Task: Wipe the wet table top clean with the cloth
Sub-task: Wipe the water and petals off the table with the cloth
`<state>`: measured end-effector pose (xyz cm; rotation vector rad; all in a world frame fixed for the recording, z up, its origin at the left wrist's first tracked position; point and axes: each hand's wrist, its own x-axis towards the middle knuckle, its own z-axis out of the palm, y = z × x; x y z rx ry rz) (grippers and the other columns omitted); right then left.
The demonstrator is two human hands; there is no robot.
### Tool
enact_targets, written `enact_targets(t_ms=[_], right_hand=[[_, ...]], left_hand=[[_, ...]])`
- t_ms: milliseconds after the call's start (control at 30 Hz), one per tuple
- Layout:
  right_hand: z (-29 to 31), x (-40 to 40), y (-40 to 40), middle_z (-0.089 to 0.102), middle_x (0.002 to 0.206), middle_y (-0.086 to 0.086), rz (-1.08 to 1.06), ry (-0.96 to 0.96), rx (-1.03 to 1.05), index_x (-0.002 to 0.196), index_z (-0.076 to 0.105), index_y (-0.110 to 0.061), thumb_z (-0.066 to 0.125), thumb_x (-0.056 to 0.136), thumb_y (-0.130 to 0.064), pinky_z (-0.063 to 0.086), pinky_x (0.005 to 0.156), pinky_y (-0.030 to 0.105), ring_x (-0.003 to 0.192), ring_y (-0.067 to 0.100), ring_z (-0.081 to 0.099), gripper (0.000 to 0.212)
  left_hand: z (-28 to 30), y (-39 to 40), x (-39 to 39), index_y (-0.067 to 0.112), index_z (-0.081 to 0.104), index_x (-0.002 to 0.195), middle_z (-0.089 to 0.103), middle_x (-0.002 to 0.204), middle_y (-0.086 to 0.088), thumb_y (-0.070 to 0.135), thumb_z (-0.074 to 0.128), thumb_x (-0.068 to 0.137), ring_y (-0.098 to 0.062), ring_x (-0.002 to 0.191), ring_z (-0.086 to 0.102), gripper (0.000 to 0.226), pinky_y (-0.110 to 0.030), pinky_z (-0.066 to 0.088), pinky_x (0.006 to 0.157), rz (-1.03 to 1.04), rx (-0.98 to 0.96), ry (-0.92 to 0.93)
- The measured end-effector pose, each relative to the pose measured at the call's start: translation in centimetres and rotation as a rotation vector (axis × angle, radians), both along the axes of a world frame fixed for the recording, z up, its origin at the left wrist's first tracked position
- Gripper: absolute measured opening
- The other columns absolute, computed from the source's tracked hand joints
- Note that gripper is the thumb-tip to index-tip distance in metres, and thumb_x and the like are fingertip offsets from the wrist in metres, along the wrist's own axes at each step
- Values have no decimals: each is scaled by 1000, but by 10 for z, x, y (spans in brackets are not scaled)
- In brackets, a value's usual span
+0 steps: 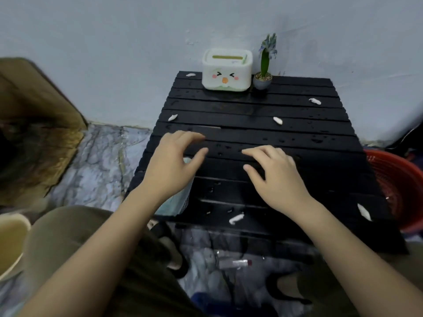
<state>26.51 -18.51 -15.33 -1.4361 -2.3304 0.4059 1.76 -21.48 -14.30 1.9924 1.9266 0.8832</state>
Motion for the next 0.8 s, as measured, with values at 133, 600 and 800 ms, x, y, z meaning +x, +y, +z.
enact_targets(t_ms=[133, 600, 800], right_hand=[[-23, 22, -36, 32, 159, 5, -73, -92, -92, 148, 43, -30, 45, 102, -42, 16, 119, 45, 148, 24, 23, 47], [-49, 39, -53, 1, 166, 10, -109, -261, -169, 158, 15, -30, 21, 103, -54, -5, 121, 49, 153, 26, -6, 60], [-51, 41, -53, 1, 166, 9, -103, -266, -159, 158, 15, -31, 21, 103, -54, -6, 122, 48, 153, 26, -6, 60]], left_hand=[[-36, -53, -2, 33, 48, 144, 40, 155, -11, 70, 47, 89, -37, 142, 32, 66, -54, 32, 116, 255, -95, 191], [-78, -54, 50, 28, 61, 132, 52, 142, -22, 45, 50, 93, -47, 110, 51, 44, -53, 40, 89, 384, -122, 409], [-78, -30, 98, 28, 69, 121, 61, 126, -22, 30, 64, 85, -40, 91, 56, 36, -46, 43, 76, 219, -32, 414]])
